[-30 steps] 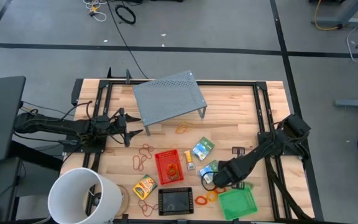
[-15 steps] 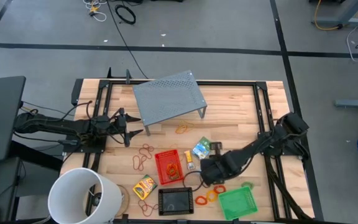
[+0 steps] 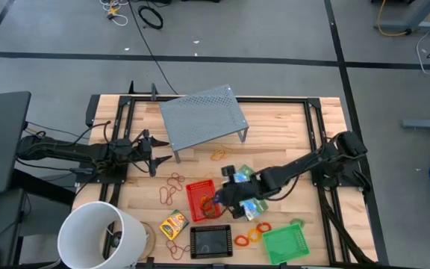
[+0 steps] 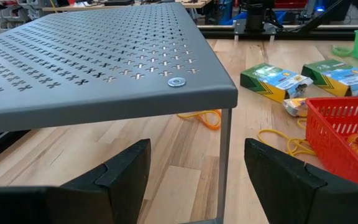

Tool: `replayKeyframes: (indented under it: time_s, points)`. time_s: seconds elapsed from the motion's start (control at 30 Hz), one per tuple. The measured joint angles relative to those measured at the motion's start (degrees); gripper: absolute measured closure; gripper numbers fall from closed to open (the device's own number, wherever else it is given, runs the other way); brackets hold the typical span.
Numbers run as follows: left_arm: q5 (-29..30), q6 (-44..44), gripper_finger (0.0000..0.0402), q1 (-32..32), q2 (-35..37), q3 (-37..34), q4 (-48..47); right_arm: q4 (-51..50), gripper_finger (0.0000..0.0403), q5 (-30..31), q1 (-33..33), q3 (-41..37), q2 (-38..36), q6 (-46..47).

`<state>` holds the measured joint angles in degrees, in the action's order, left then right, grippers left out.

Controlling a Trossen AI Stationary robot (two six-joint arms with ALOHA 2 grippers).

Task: Pick & Place Office Desk Supplies
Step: Put the blue spring keychain into the red bin, then put the left orange spring keychain into the red bin

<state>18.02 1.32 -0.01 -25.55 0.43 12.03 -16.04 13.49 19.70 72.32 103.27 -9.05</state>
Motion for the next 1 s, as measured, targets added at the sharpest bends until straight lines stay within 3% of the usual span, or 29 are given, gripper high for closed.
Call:
replayKeyframes:
  time_s: [0.13,0.33,0.53,0.83,1.0]
  points:
    - [0.00,0.00,0.0140,0.02,-0.01,-0.01,-0.02,5.87,0.0403,-8.61,-2.18,0.01,4.34,-2.00]
    - [-0.01,0.00,0.0140,0.02,0.01,0.00,-0.14,9.21,0.0390,-10.79,-3.31,-0.05,7.44,-3.88]
    - [-0.02,0.00,0.0140,0.02,-0.01,-0.02,-0.29,9.02,0.0331,-10.69,-3.91,-0.05,7.17,-3.81]
    - [-0.02,-0.01,0.0140,0.01,-0.01,-0.01,-0.37,8.19,0.0208,-13.59,-3.48,-0.05,6.93,-3.47]
    - [-0.02,-0.02,0.0140,0.00,0.01,-0.02,-0.41,-1.02,0.0185,-13.44,-1.36,0.64,4.29,0.52]
